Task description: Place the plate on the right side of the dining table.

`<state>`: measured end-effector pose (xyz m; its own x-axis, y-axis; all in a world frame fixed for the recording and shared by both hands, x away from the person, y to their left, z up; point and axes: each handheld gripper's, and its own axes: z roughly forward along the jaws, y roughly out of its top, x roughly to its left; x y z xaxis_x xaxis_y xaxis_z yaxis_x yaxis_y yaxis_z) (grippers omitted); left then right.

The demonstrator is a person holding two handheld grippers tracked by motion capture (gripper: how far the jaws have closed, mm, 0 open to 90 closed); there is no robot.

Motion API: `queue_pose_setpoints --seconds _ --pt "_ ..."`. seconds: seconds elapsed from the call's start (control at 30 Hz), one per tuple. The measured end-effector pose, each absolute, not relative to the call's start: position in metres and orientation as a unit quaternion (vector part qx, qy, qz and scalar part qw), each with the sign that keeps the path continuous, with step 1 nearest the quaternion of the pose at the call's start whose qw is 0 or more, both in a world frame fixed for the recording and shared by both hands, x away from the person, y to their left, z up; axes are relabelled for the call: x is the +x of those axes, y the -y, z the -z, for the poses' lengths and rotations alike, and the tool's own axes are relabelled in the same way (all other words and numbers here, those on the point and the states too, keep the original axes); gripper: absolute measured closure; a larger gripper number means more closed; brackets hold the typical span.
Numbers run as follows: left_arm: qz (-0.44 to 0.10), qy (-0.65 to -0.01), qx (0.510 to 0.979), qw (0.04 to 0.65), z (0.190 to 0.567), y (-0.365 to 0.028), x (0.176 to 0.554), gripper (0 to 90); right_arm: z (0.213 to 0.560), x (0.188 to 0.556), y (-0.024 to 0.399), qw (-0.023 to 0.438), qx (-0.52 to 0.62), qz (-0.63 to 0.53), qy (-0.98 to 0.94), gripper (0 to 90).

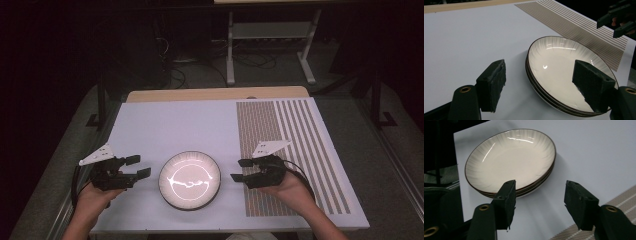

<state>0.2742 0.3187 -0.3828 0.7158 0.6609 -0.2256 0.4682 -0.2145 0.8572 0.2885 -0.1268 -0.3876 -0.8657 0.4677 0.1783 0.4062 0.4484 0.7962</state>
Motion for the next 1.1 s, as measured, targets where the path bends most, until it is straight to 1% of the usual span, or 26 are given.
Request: queue_pose_setpoints --seconds 0.27,0.4,0.57,0.6,0.63,0.77,1.1 --pt "-0.094 -0.363 0.775 0.508 0.383 -0.317 0.275 25.9 0.391 0.286 0.114 0.006 0.249 -0.448 -0.859 58.1" --pt "-0.092 -0.364 0.775 0.508 0.383 -0.316 0.275 25.9 0.393 0.284 0.108 0.009 0.251 -0.439 -0.863 68.3" --pt "-0.093 -0.364 0.776 0.507 0.383 -0.316 0.275 25.9 0.396 0.284 0.1 -0.009 0.26 -0.436 -0.862 76.6" --pt "-0.093 -0.364 0.776 0.507 0.383 -0.316 0.275 26.0 0.396 0.284 0.1 -0.009 0.26 -0.436 -0.862 76.6" --pt "-0.093 -0.363 0.776 0.506 0.383 -0.316 0.275 26.1 0.397 0.283 0.097 -0.009 0.261 -0.429 -0.865 80.6" --pt "-0.093 -0.363 0.776 0.507 0.383 -0.316 0.276 26.2 0.399 0.282 0.091 -0.006 0.258 -0.425 -0.868 89.1" --pt "-0.093 -0.368 0.777 0.503 0.383 -0.316 0.276 26.7 0.405 0.282 0.079 -0.013 0.257 -0.403 -0.879 89.6"
